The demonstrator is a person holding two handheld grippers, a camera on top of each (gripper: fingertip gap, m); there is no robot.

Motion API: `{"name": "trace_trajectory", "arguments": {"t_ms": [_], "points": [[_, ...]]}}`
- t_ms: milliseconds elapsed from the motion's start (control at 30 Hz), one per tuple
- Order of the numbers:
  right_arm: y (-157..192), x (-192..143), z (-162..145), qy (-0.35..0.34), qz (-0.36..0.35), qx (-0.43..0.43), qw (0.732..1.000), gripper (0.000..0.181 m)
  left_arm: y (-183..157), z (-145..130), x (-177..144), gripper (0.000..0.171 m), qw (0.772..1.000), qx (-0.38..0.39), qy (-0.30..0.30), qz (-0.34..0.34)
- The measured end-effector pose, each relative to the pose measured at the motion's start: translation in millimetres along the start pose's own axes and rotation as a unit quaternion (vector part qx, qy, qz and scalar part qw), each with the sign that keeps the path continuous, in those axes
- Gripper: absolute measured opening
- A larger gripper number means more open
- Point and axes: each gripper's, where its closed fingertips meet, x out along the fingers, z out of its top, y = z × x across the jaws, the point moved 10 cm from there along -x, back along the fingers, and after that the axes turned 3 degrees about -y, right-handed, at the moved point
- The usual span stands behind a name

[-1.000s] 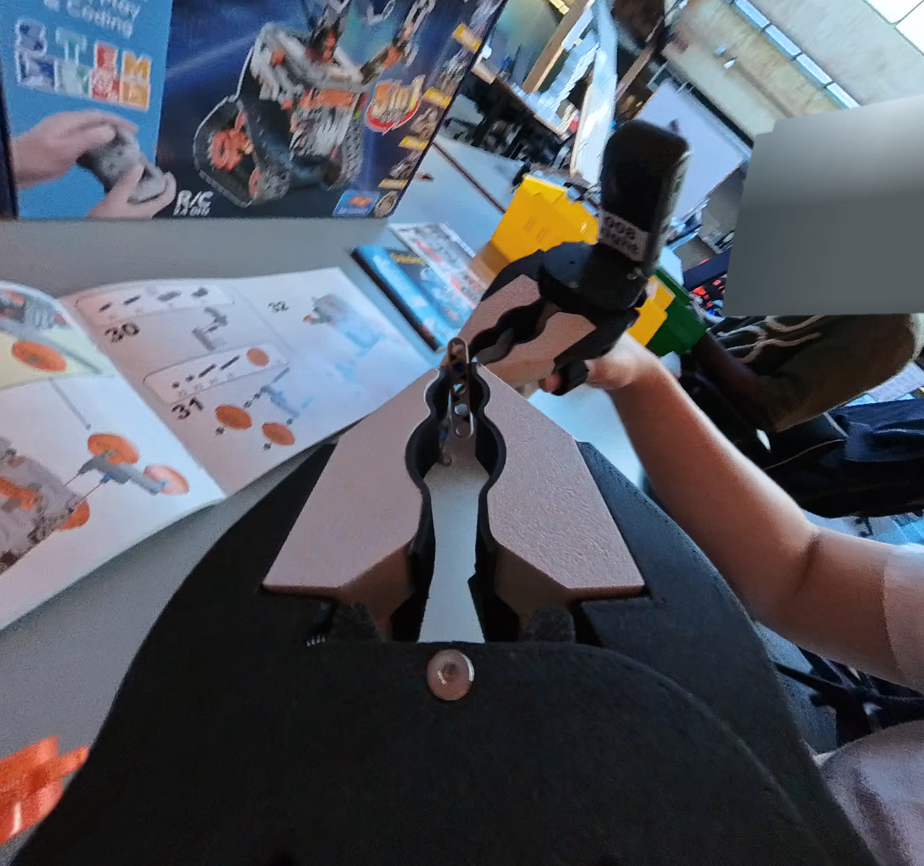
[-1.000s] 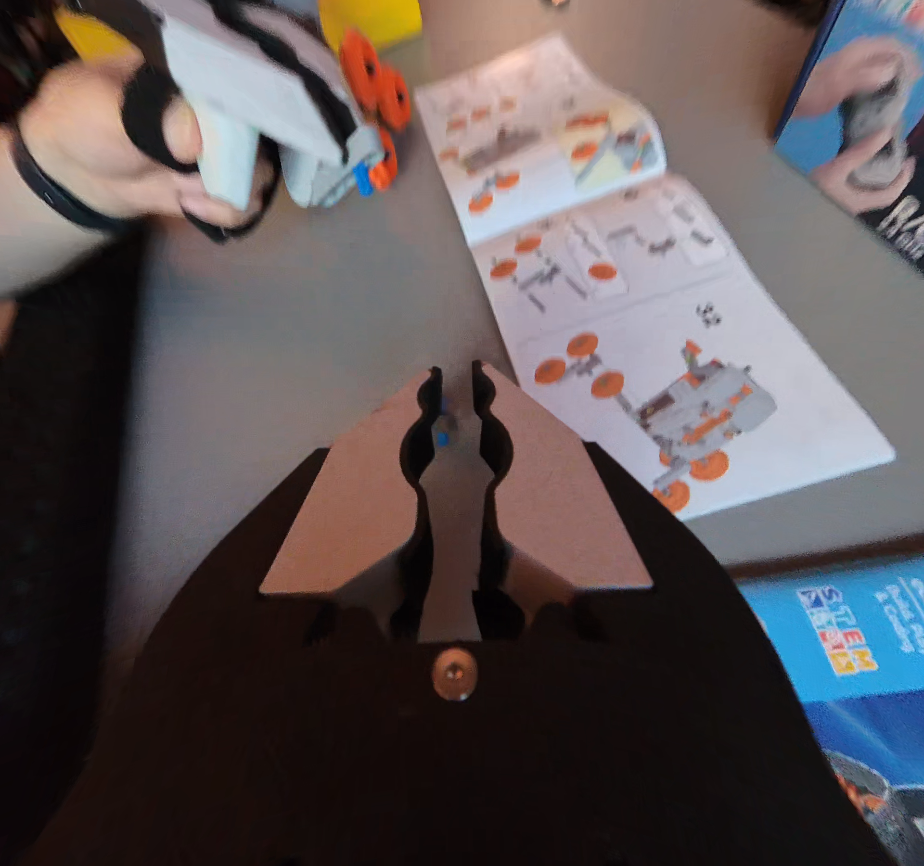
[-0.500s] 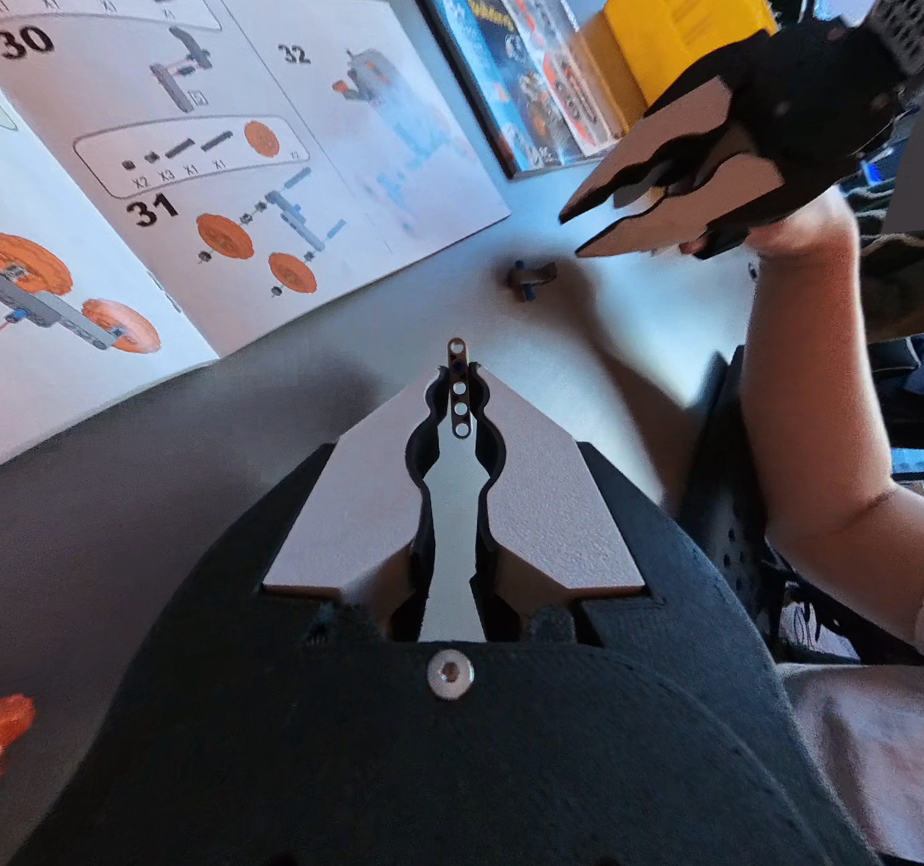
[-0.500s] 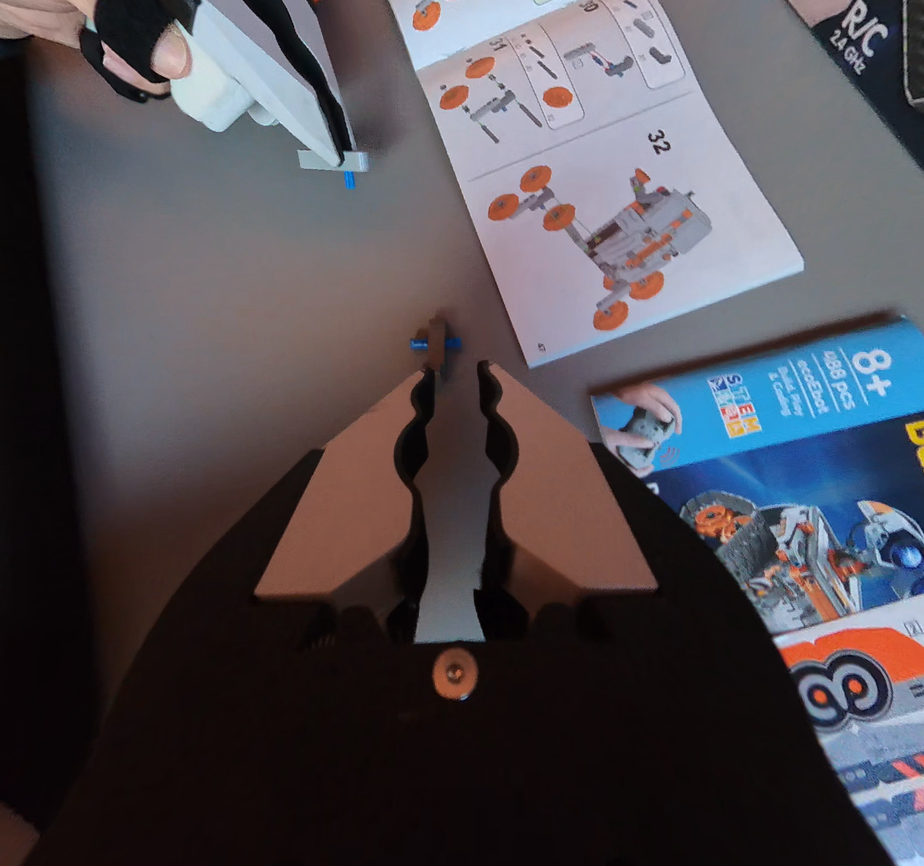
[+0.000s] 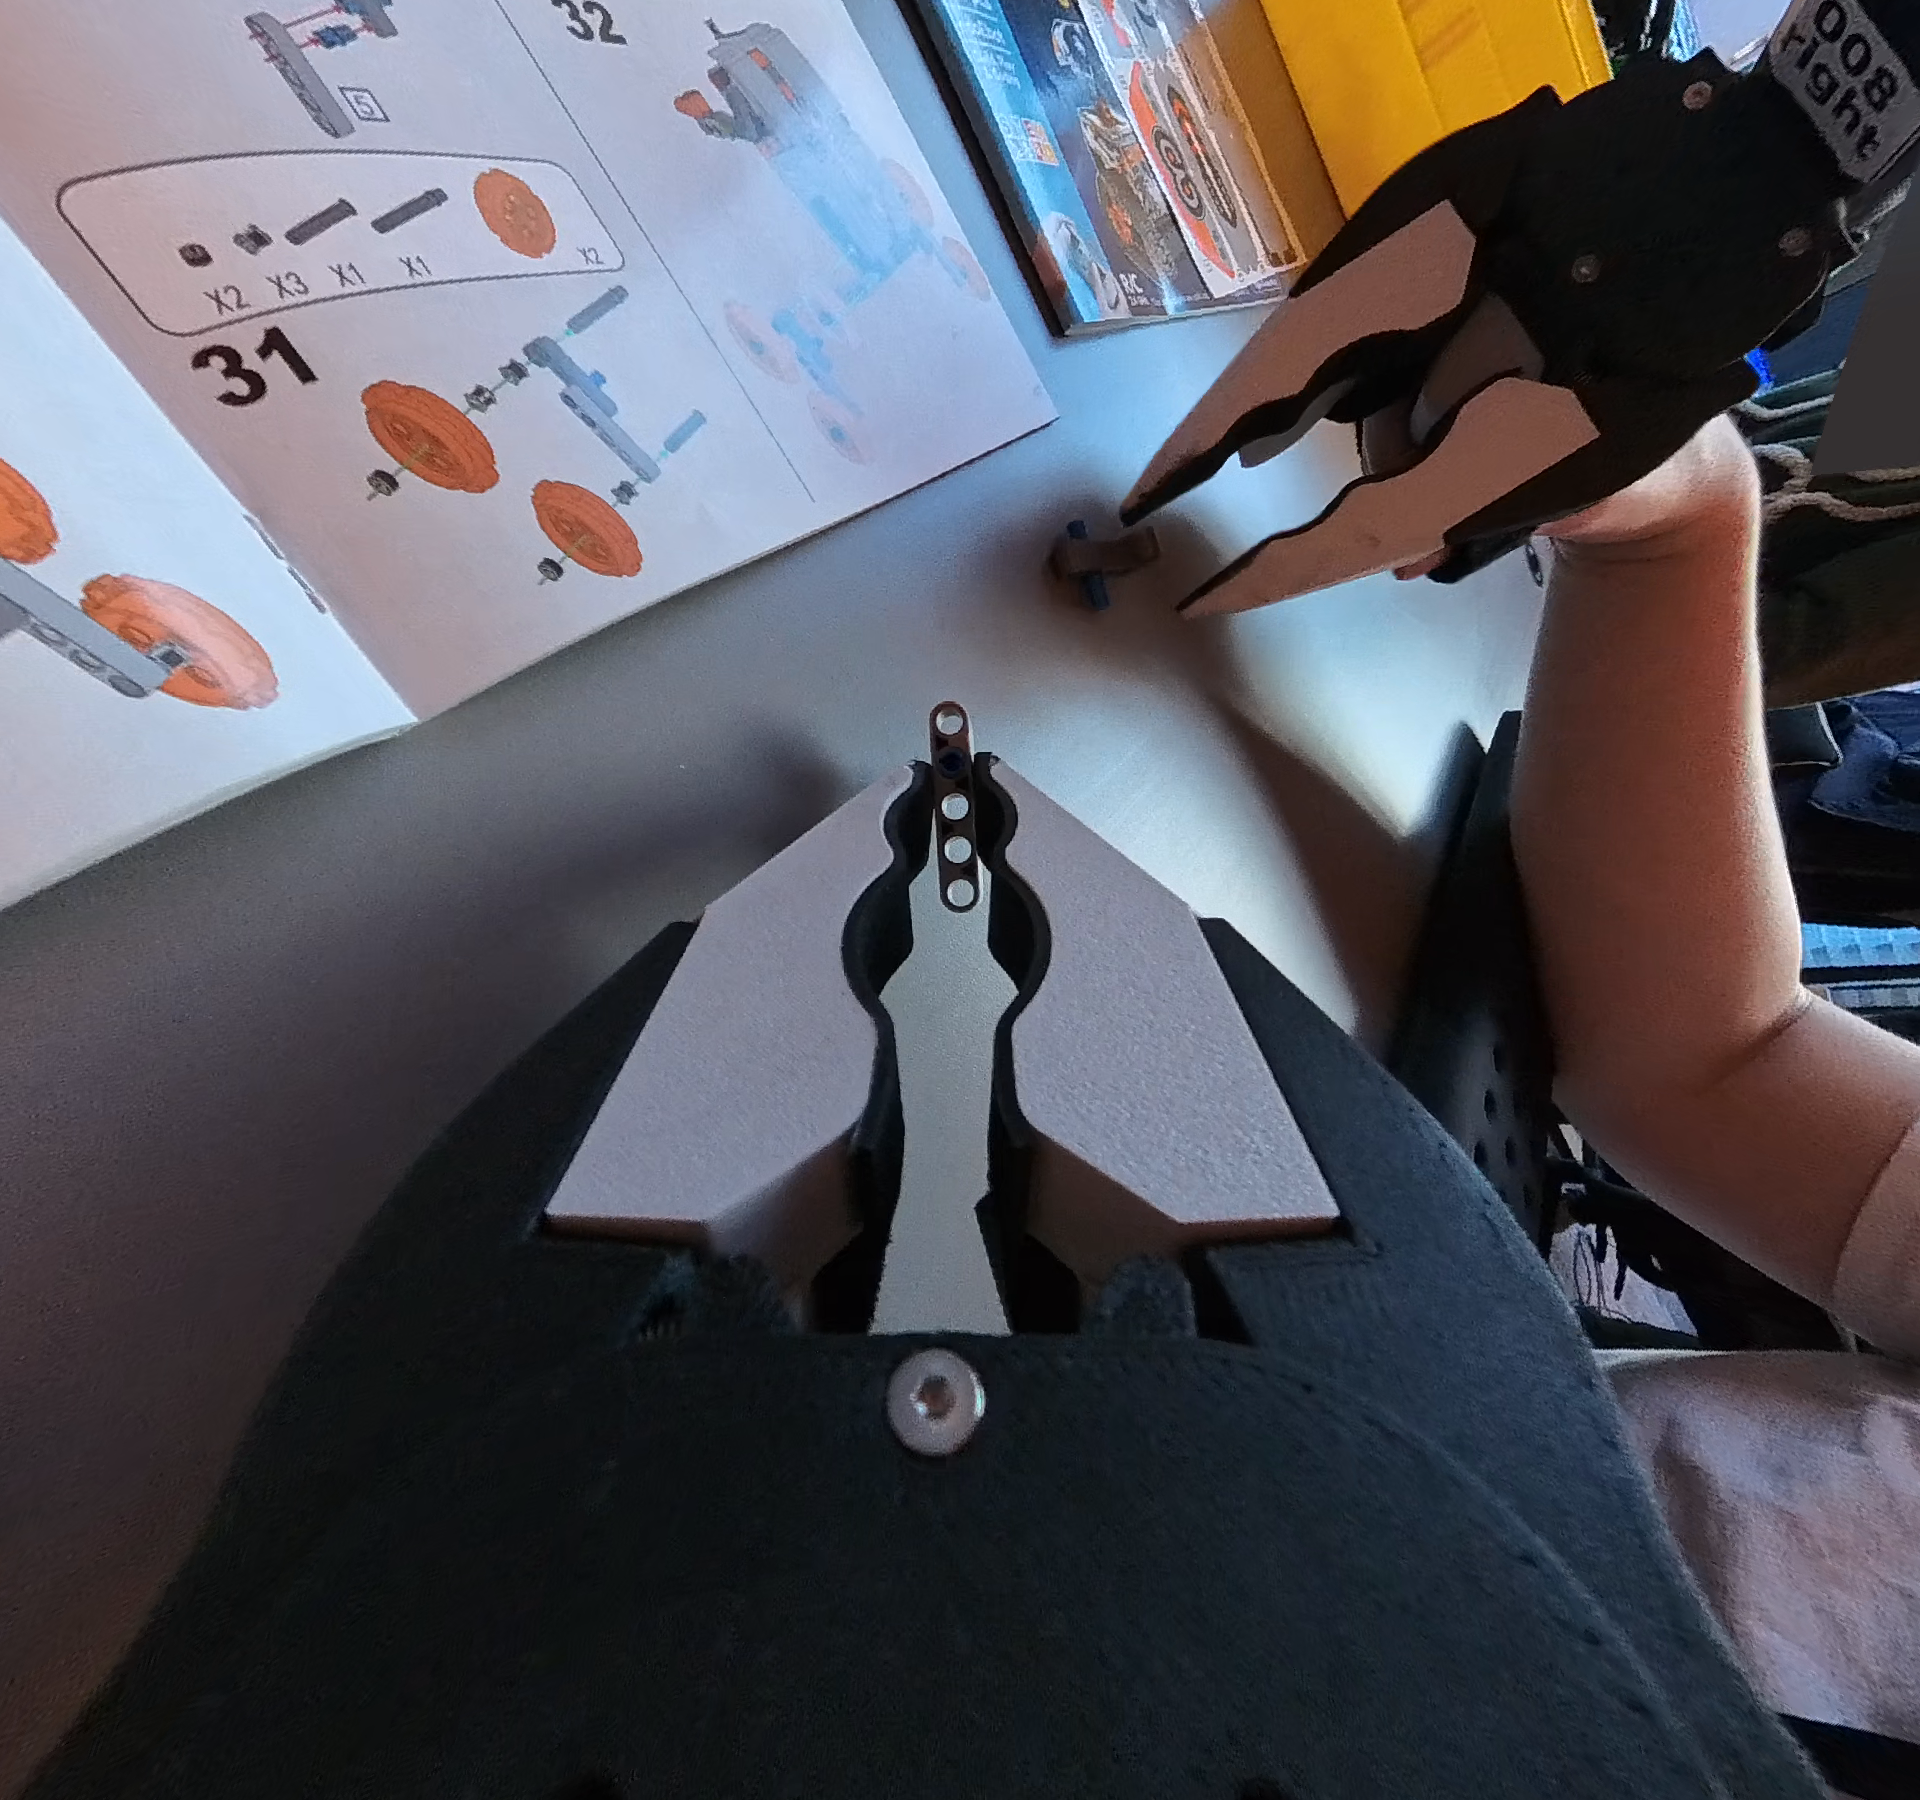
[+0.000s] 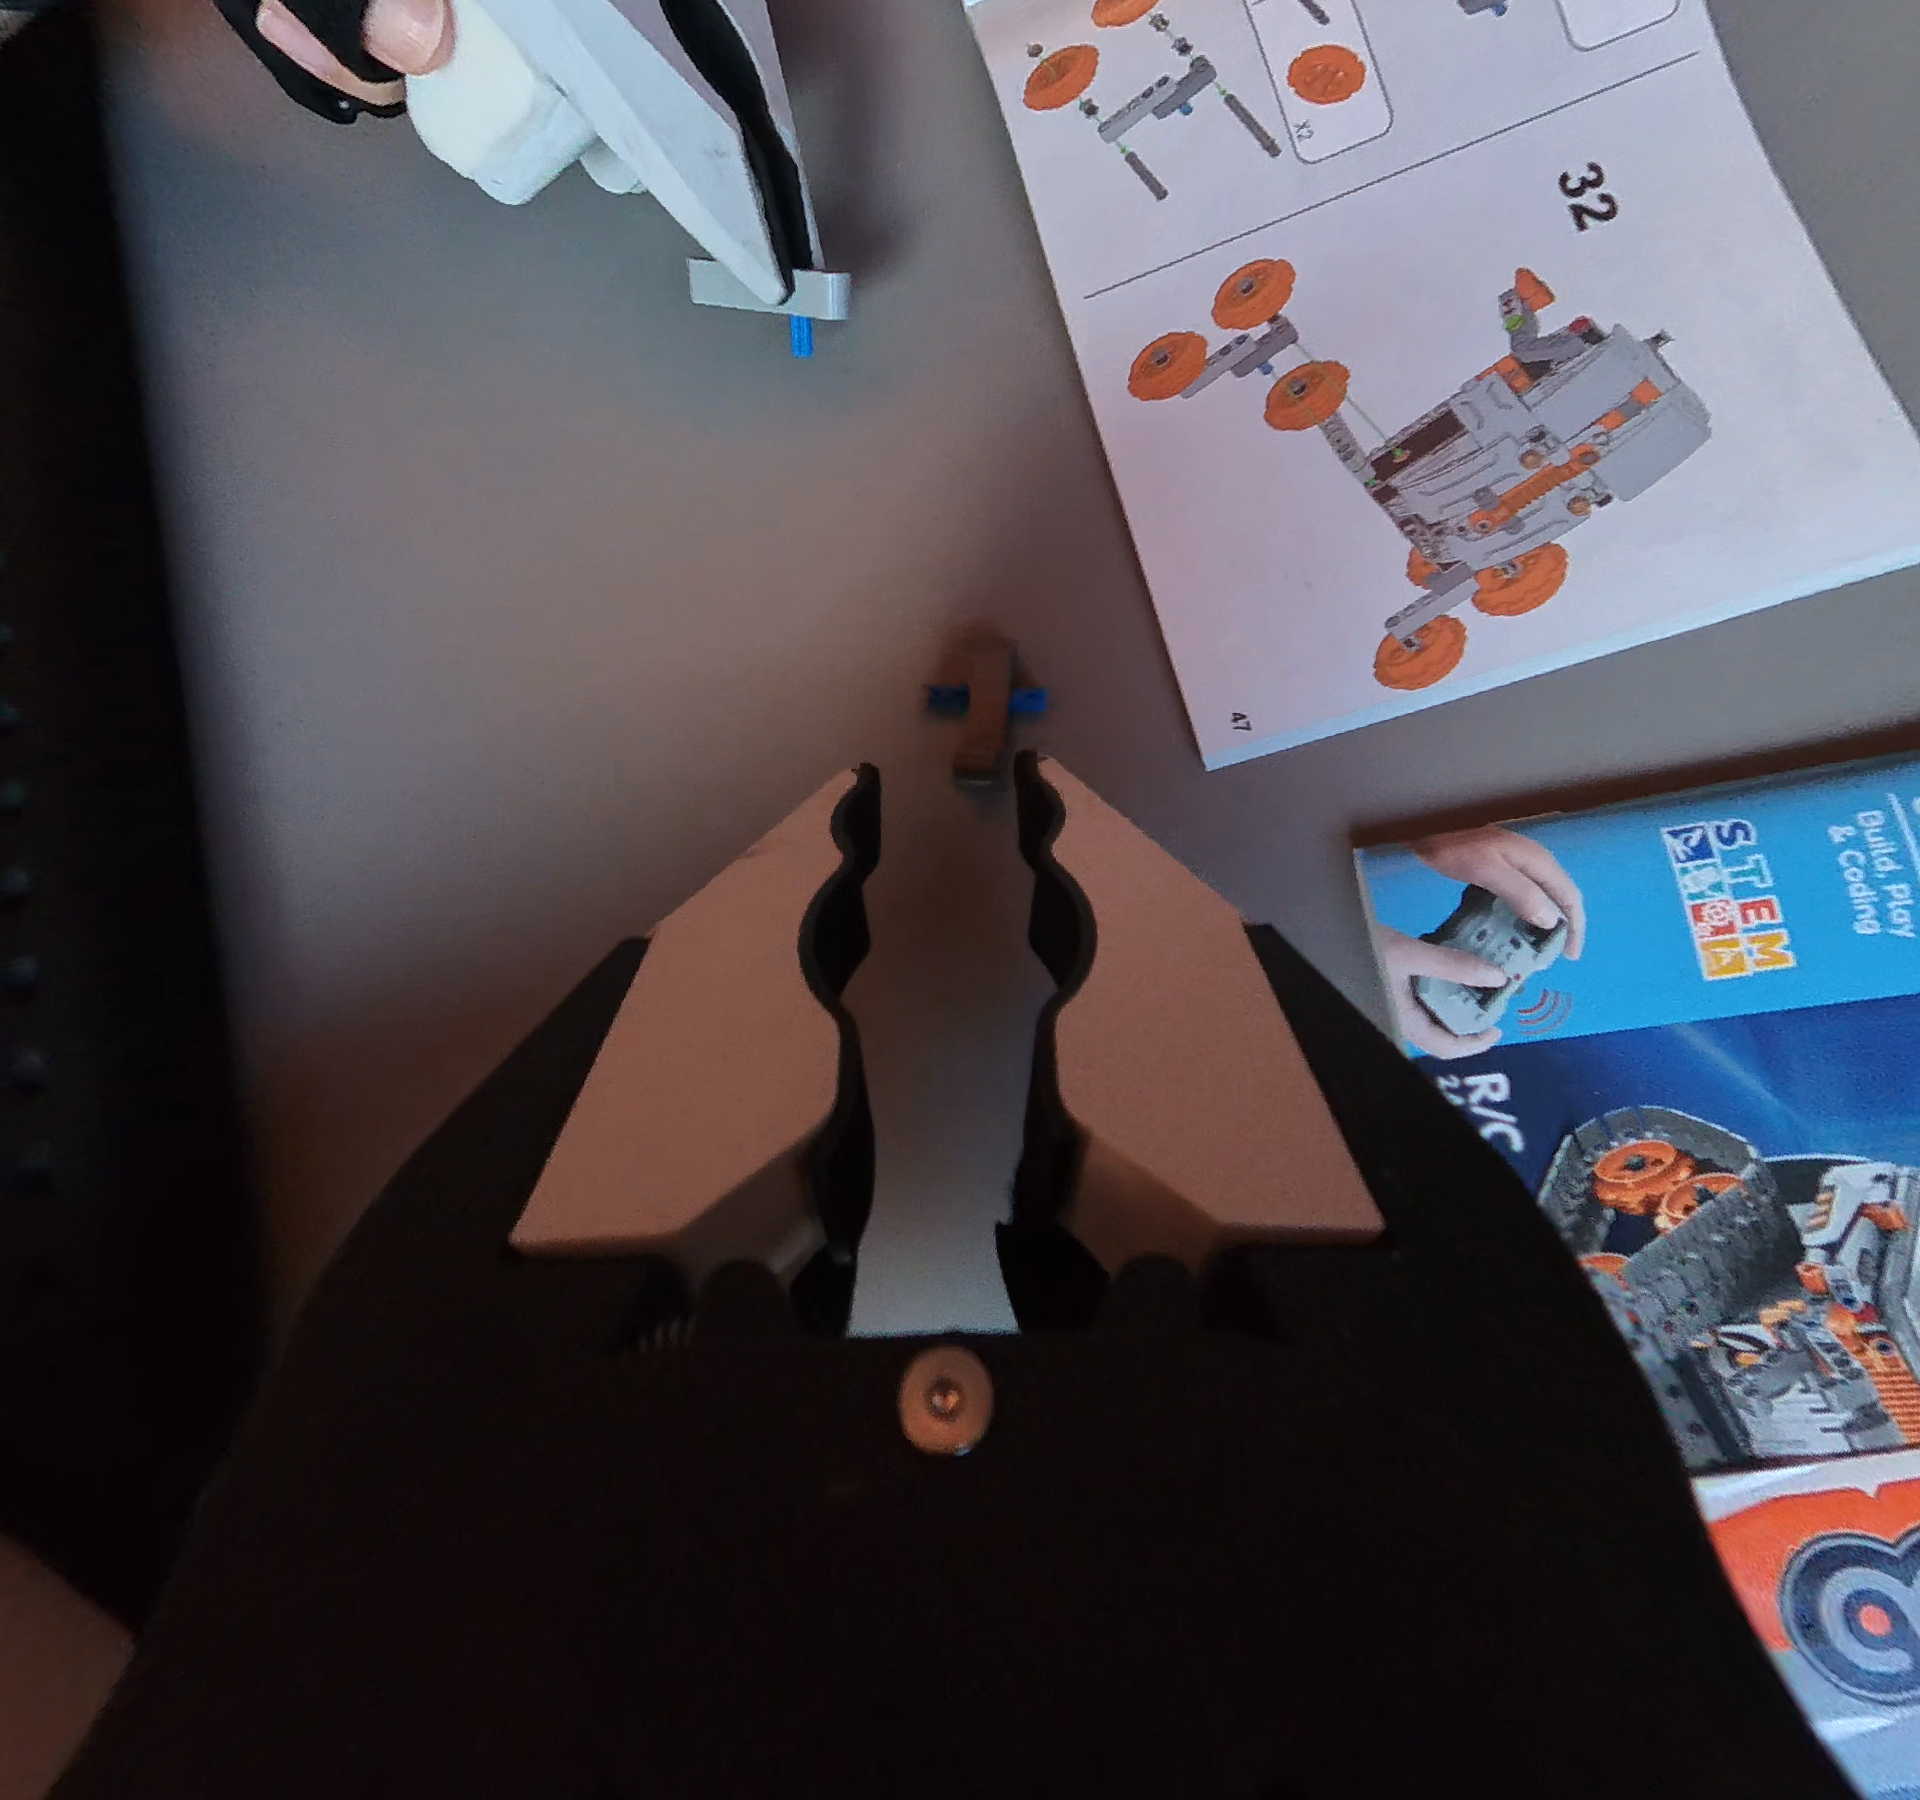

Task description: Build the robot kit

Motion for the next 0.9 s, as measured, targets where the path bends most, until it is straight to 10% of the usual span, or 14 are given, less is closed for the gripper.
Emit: {"name": "trace_trajectory", "arguments": {"t_ms": [700, 900], "points": [[27, 5, 33, -0.069, 0.022, -0.117, 0.99, 0.007, -3, 3, -4, 0.027, 0.998, 0.034, 0.016, 0.058], [23, 5, 36, -0.071, 0.075, -0.004, 0.995, 0.007, -33, 17, -11, 0.023, 0.983, 0.171, -0.071, 0.004]]}}
